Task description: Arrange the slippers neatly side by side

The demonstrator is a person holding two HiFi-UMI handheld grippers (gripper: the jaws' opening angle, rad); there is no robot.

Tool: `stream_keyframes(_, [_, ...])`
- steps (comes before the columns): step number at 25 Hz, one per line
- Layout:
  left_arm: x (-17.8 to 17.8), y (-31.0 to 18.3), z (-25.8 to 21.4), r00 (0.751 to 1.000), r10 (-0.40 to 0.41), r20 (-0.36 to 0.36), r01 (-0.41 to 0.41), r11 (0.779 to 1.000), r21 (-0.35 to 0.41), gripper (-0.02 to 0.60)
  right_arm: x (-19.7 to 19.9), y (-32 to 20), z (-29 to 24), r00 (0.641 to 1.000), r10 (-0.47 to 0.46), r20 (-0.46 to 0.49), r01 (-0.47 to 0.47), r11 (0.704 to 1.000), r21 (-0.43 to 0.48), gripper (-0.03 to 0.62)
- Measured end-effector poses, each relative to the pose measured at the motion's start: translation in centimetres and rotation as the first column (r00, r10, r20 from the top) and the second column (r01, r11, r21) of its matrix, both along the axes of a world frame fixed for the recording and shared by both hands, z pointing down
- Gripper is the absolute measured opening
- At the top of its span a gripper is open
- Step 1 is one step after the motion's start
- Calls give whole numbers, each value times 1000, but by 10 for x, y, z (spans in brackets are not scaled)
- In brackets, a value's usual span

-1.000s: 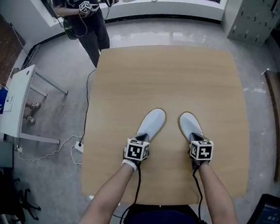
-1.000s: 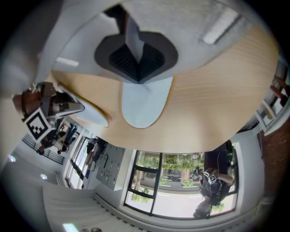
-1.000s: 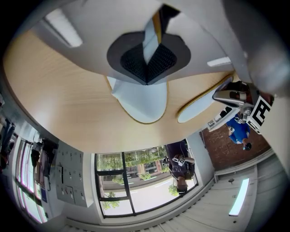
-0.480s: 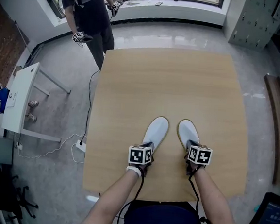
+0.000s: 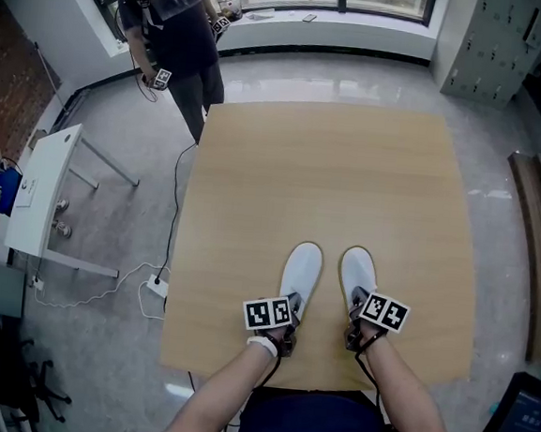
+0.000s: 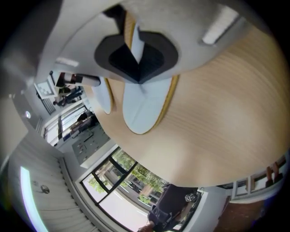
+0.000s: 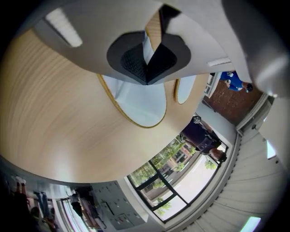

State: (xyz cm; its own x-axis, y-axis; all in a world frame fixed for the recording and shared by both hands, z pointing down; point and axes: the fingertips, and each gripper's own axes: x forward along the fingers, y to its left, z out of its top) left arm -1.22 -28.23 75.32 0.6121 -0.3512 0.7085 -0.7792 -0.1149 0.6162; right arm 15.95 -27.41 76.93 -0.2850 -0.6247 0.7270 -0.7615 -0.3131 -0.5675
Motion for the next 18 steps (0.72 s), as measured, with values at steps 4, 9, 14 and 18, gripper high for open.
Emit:
stream_keyframes(4, [3, 11, 1, 993, -100, -61, 98, 994, -47, 3, -7, 8, 0, 998, 58, 31, -58, 998, 0, 8])
stream_keyframes(9, [10, 27, 1, 985, -137, -103, 127, 987, -101, 3, -28, 17, 0, 990, 99, 98, -96, 995, -31, 8])
stream_keyframes(14, [20, 39, 2, 982, -142, -125, 125, 983, -134, 3, -43, 23, 0, 985, 113, 130, -108, 993, -44, 8])
stream_keyframes(18, [23, 42, 1, 981, -137, -134, 117, 982, -148, 3, -52, 25, 0, 976, 141, 164, -134, 990, -52, 8])
